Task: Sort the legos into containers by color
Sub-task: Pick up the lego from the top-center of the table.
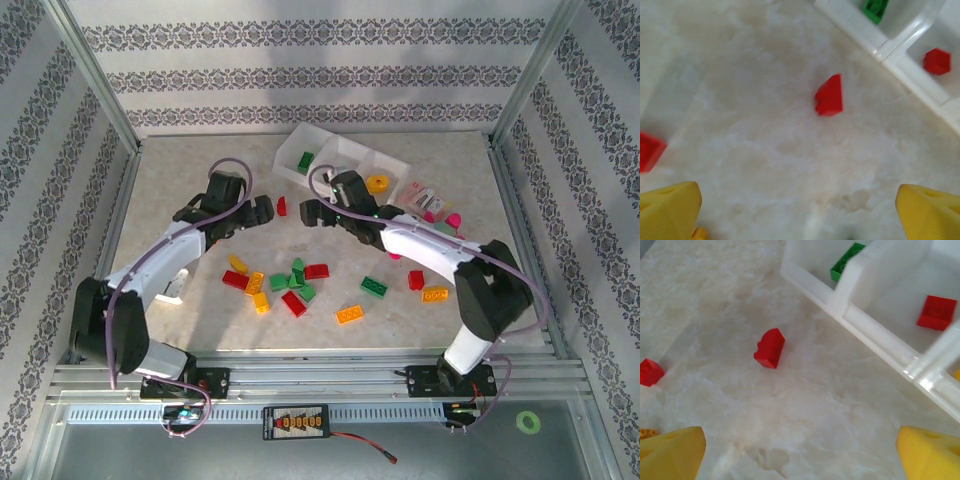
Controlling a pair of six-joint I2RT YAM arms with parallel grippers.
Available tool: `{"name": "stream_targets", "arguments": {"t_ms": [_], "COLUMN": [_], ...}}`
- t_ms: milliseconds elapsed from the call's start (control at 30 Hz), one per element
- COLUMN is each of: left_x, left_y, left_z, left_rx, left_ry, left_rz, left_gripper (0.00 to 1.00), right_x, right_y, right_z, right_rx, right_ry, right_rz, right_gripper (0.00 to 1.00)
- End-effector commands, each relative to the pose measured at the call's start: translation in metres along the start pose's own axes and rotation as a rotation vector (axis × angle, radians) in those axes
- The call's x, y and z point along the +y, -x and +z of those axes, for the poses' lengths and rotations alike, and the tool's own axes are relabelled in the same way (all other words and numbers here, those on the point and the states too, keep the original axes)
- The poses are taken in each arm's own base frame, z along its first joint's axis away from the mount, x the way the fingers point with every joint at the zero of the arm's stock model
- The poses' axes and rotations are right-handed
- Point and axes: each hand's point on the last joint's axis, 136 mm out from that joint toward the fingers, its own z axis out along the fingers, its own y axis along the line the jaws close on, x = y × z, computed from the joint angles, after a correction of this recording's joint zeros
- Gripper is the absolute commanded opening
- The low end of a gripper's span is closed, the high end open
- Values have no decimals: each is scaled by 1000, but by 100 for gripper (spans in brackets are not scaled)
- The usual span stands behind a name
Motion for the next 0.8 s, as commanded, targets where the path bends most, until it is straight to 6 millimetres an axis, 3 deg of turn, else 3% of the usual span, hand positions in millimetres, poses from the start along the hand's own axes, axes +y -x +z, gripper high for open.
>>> {"name": "stream_targets", "arguments": {"t_ms": [0, 167, 367, 600, 767], "left_x": [24, 45, 56, 58, 56], "left_y": [-10, -32, -45, -48, -47], "left_z": [-19, -38, -50, -55, -54], "left_rx": [-25, -23, -18, -21, -21], "left_ry": [72, 114, 128, 128, 116], "left_rz": [21, 24, 29, 32, 30], "left_gripper": [99, 99, 99, 99, 99], "right_x": [12, 21, 32, 34, 35], "right_y": [9, 6, -5, -18, -25], "right_z": [22, 67, 115, 156, 175], "right_rx": [-1, 36, 85, 132, 164], "right_ry": [-1, -48, -78, -116, -123], "right_rz": [41, 64, 74, 78, 75], "right_gripper": [95, 89, 83, 74, 62]}}
